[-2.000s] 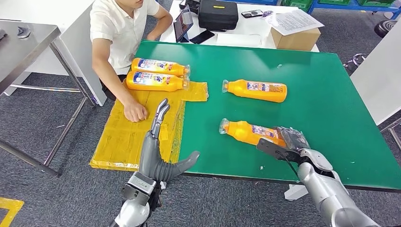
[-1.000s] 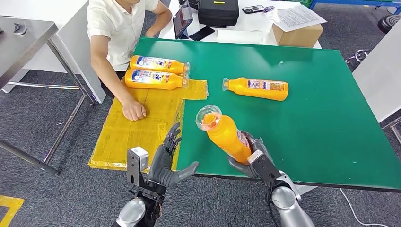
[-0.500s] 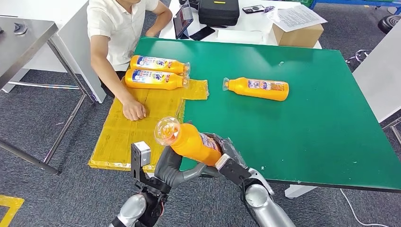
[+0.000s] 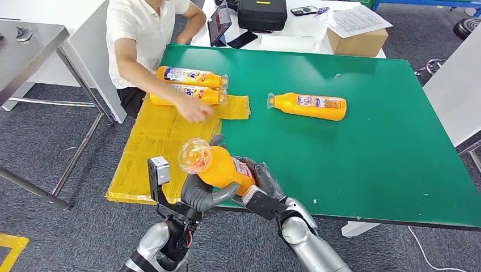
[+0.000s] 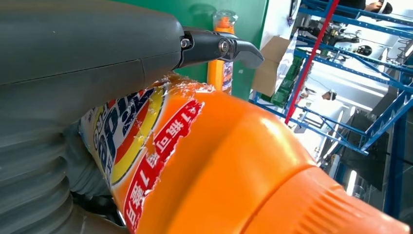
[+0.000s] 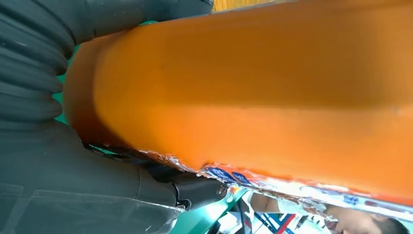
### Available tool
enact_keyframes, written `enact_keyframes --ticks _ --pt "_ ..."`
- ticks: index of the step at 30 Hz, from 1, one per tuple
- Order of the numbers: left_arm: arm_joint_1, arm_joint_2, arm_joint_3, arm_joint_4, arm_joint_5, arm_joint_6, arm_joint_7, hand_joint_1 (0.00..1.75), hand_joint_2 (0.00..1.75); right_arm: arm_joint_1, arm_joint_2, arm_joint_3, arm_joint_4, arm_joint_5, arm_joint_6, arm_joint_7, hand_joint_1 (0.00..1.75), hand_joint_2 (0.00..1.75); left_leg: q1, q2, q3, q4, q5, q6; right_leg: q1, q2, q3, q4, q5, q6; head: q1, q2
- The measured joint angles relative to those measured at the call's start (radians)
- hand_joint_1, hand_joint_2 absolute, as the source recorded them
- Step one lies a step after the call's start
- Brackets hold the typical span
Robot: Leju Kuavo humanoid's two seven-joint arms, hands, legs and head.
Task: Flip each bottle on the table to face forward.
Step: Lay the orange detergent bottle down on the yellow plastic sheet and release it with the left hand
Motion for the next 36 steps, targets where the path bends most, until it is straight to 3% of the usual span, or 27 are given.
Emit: enact_keyframes --ticks 2,6,10,11,14,15,19,24,28,30,33,36 --pt "-0.001 0.0 0.002 0.0 0.0 0.0 0.0 0.01 1.75 -0.005 0.002 0.004 0.007 -0.003 0.0 -0.001 1.75 1.75 0.0 0.0 0.0 0.0 0.0 0.0 0.0 0.0 0.0 0.0 0.0 0.0 0.0 0.0" --pt "-0.004 0.002 0.003 0.0 -0.005 0.005 -0.006 1.71 1.75 -0.013 0.006 0.009 0.02 -0.006 0.0 -0.002 1.75 1.75 0.0 0.0 0.0 0.0 0.0 0.0 0.0 0.0 0.0 0.0 0.0 0.0 0.0 0.0" --pt "-0.008 0.001 0.0 0.003 -0.044 0.042 -0.039 1.75 1.75 -0.023 0.013 0.018 0.027 -0.009 0.001 0.002 1.71 1.75 0.0 0.0 0.0 0.0 0.0 0.0 0.0 0.0 -0.001 0.0 0.0 0.0 0.0 0.0" --pt "-0.011 0.0 -0.002 0.005 -0.054 0.049 -0.047 1.75 1.75 -0.026 0.014 0.022 0.029 -0.009 0.001 0.004 1.58 1.75 0.0 0.0 0.0 0.0 0.0 0.0 0.0 0.0 -0.001 0.0 0.0 0.0 0.0 0.0" --pt "-0.022 -0.004 -0.003 0.015 -0.076 0.056 -0.064 1.75 1.75 -0.035 0.017 0.033 0.036 -0.021 0.003 0.009 0.31 1.75 0.0 0.0 0.0 0.0 0.0 0.0 0.0 0.0 -0.001 0.0 0.0 0.0 0.0 0.0" --pt "-0.026 -0.005 -0.003 0.018 -0.08 0.056 -0.069 1.75 1.75 -0.035 0.019 0.035 0.037 -0.034 0.007 0.009 0.0 1.75 0.0 0.0 0.0 0.0 0.0 0.0 0.0 0.0 -0.001 0.0 0.0 0.0 0.0 0.0" --pt "-0.036 -0.007 -0.001 0.021 -0.086 0.056 -0.086 1.75 1.75 -0.024 0.029 0.039 0.039 -0.065 0.008 -0.002 0.0 0.0 0.0 0.0 0.0 0.0 0.0 0.0 0.0 0.0 -0.001 0.0 0.0 0.0 0.0 0.0" --pt "-0.046 -0.009 0.011 0.021 -0.065 0.06 -0.095 1.75 1.75 0.006 0.035 0.048 0.031 -0.016 -0.121 -0.085 0.0 0.0 0.0 0.0 0.0 0.0 0.0 0.0 0.0 0.0 -0.001 0.0 0.0 0.0 0.0 0.0" --pt "-0.055 -0.012 0.043 0.019 -0.03 0.073 -0.103 1.75 1.75 0.046 0.031 0.067 -0.008 0.004 -0.22 -0.124 0.0 1.75 0.0 0.0 -0.001 0.0 0.0 0.0 0.0 0.0 -0.001 0.0 0.0 0.0 0.0 0.0" --pt "-0.062 -0.01 0.06 0.019 -0.062 0.117 -0.114 1.75 1.75 0.078 0.026 0.076 -0.054 -0.004 -0.341 -0.126 0.0 1.75 0.0 0.0 -0.001 0.0 0.0 0.0 0.0 0.0 -0.002 0.0 0.0 0.0 0.0 0.0" --pt "-0.08 0.004 0.068 0.023 -0.231 0.274 -0.144 1.75 1.75 0.147 0.033 0.039 -0.17 0.032 -0.553 -0.131 0.0 1.75 0.0 -0.002 -0.001 0.0 0.0 0.0 0.0 -0.001 -0.002 0.0 0.0 0.0 0.0 0.0" --pt "-0.097 0.019 0.072 0.029 -0.321 0.342 -0.156 1.75 1.75 0.196 0.043 -0.023 -0.258 0.059 -0.596 -0.131 0.0 1.75 0.0 -0.001 -0.001 0.0 0.0 0.0 0.0 -0.001 -0.002 0.0 0.0 0.0 0.0 0.0"
